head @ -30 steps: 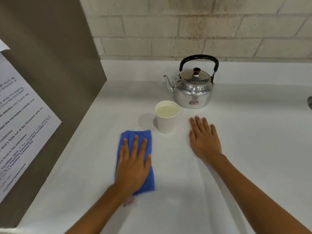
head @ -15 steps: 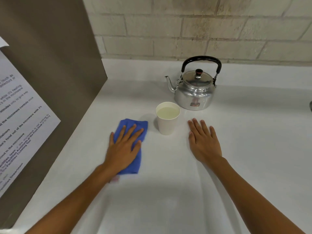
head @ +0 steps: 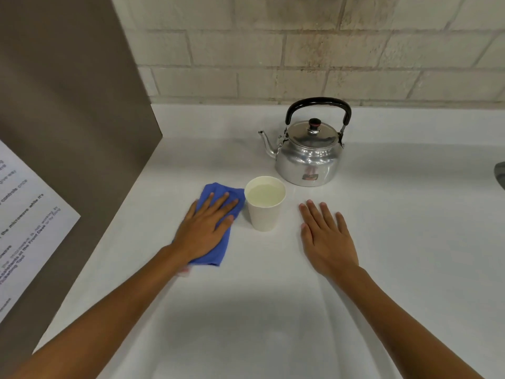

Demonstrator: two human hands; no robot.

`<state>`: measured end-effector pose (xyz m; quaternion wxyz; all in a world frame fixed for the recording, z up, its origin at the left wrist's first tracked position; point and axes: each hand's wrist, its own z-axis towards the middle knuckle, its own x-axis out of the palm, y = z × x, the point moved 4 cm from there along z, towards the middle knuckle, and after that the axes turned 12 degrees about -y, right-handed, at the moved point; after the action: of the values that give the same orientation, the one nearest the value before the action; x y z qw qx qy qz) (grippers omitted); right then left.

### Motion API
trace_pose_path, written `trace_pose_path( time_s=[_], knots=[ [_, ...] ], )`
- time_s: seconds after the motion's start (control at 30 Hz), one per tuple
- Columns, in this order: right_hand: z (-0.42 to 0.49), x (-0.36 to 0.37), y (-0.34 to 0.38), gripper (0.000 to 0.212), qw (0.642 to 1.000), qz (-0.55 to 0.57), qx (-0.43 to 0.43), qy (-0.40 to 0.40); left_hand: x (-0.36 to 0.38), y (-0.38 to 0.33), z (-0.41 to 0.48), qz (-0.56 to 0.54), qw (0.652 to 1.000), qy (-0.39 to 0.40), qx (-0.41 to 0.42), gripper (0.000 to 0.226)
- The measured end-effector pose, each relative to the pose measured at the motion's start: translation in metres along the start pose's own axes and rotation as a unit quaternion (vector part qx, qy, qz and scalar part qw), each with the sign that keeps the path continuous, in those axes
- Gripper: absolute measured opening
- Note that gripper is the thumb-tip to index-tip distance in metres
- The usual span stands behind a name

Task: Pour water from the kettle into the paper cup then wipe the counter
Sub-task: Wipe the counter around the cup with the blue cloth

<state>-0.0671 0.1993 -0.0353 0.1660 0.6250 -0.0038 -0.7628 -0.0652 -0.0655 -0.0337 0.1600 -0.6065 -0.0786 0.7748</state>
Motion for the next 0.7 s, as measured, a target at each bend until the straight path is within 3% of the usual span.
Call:
trace_pose_path(
  time_s=[0.23, 0.3, 0.47, 0.53, 0.7],
  knots=[
    [0.002, 0.0, 0.002, 0.052, 1.0, -0.003, 0.003, 0.0, 0.004, 0.03, 0.092, 0.086, 0.982, -0.026, -0.169, 0.05],
    [0.002, 0.0, 0.001, 0.052, 1.0, -0.001, 0.003, 0.0, 0.011, 0.01, 0.106, 0.084, 0.984, -0.02, -0.156, 0.051],
    [0.002, 0.001, 0.0, 0.052, 1.0, 0.004, 0.004, -0.006, 0.021, -0.011, 0.097, 0.06, 0.997, 0.006, 0.057, 0.051],
    [0.002, 0.001, 0.0, 0.052, 1.0, 0.005, 0.005, -0.005, 0.02, 0.001, 0.105, 0.033, 0.998, 0.018, 0.051, 0.048],
    [0.002, 0.0, 0.0, 0.052, 1.0, 0.01, 0.009, -0.005, 0.024, 0.014, 0.149, 0.058, 0.995, 0.028, -0.071, 0.05]
  ],
)
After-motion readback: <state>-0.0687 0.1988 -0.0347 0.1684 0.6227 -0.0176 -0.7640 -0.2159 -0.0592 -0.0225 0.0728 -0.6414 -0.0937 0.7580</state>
